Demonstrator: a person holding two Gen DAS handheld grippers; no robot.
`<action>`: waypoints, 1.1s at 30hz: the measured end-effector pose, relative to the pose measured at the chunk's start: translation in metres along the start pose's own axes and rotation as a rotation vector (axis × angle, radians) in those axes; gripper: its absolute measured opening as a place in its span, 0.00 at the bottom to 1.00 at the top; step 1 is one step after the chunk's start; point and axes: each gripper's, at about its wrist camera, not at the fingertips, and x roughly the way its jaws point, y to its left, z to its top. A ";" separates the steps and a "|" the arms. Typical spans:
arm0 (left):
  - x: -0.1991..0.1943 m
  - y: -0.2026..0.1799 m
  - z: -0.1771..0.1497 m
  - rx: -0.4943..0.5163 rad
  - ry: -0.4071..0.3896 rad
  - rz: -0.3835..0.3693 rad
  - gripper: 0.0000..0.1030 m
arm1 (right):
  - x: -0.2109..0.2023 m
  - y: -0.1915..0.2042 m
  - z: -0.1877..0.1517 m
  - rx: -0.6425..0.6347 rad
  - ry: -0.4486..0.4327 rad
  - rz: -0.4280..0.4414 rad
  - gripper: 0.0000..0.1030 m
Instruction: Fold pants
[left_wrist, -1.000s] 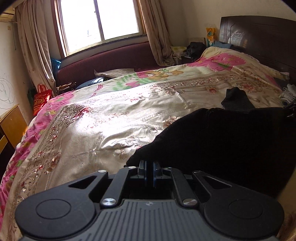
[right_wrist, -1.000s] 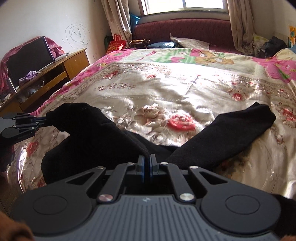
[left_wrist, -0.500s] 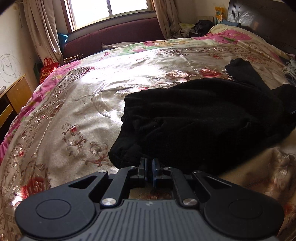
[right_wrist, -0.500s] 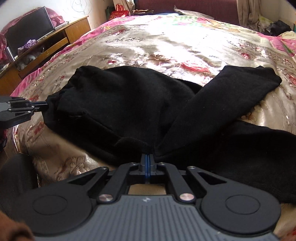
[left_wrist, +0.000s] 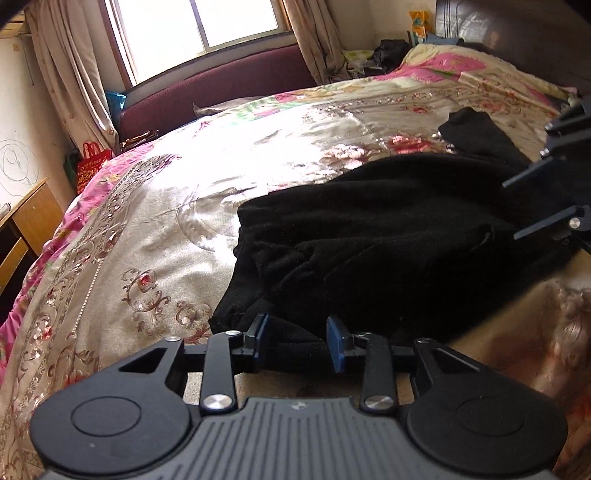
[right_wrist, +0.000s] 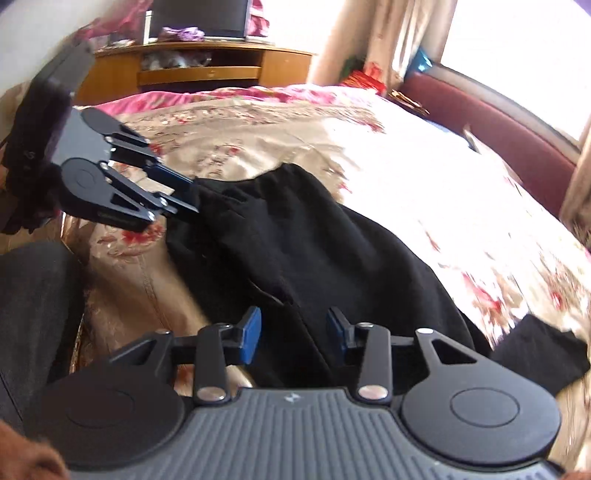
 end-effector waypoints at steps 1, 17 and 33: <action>0.004 0.001 -0.003 0.005 0.023 0.000 0.48 | 0.012 0.008 0.007 -0.028 -0.003 0.009 0.39; -0.015 0.002 0.013 -0.020 -0.161 -0.004 0.50 | 0.050 -0.063 0.061 0.551 0.009 0.248 0.10; -0.029 0.025 -0.001 0.021 -0.189 0.150 0.32 | 0.069 -0.008 0.085 0.528 0.067 0.346 0.07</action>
